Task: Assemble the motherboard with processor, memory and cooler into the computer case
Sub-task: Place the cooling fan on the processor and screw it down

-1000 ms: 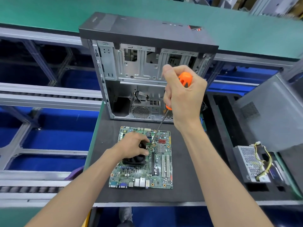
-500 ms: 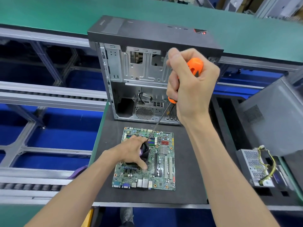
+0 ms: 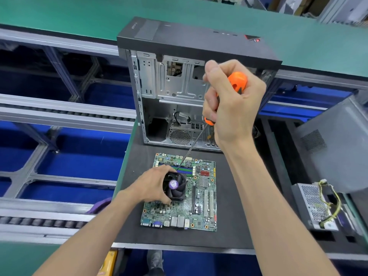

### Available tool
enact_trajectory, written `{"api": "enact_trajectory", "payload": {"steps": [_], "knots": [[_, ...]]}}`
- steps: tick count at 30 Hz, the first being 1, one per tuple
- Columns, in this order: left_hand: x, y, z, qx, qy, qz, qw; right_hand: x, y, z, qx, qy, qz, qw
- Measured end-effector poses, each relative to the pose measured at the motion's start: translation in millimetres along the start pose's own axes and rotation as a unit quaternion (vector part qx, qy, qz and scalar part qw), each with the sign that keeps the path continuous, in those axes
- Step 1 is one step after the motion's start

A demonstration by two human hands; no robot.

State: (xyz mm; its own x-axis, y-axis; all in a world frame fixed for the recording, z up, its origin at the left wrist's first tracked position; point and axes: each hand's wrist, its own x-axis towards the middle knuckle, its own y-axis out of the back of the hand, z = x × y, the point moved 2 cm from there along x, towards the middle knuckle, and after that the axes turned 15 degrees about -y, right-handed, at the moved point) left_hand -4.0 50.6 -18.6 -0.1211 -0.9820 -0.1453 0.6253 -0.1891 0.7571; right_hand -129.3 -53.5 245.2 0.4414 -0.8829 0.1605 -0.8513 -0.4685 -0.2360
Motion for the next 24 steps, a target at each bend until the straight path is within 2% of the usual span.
{"api": "enact_trajectory", "payload": {"steps": [8,10,12,13,15,16,24], "knots": [[-2.2,4.6,3.8,0.009,0.0,-0.016,1.0,-0.7,-2.1,2.7,0.021,-0.018,-0.018,0.999],[-6.9,7.0,4.3,-0.016,-0.002,-0.022,1.0,-3.0,-8.8,4.2,0.036,-0.031,-0.031,0.998],[-17.3,14.4,2.9,-0.114,0.001,0.028,0.993,-6.9,-17.4,5.9,0.036,-0.038,-0.05,0.997],[-23.9,19.0,-0.4,-0.151,0.002,0.078,0.985,-9.4,-21.6,7.0,0.032,-0.041,-0.058,0.997],[-37.6,29.4,-7.8,-0.148,0.005,0.192,0.97,-14.9,-29.7,10.4,0.021,-0.046,-0.071,0.996],[-43.1,32.2,-10.9,-0.134,0.014,0.225,0.965,-17.6,-33.4,12.7,0.014,-0.048,-0.076,0.996],[-54.8,4.0,-21.5,-0.124,0.068,0.145,0.979,-34.0,-49.7,30.5,-0.013,-0.068,-0.089,0.994]]}}
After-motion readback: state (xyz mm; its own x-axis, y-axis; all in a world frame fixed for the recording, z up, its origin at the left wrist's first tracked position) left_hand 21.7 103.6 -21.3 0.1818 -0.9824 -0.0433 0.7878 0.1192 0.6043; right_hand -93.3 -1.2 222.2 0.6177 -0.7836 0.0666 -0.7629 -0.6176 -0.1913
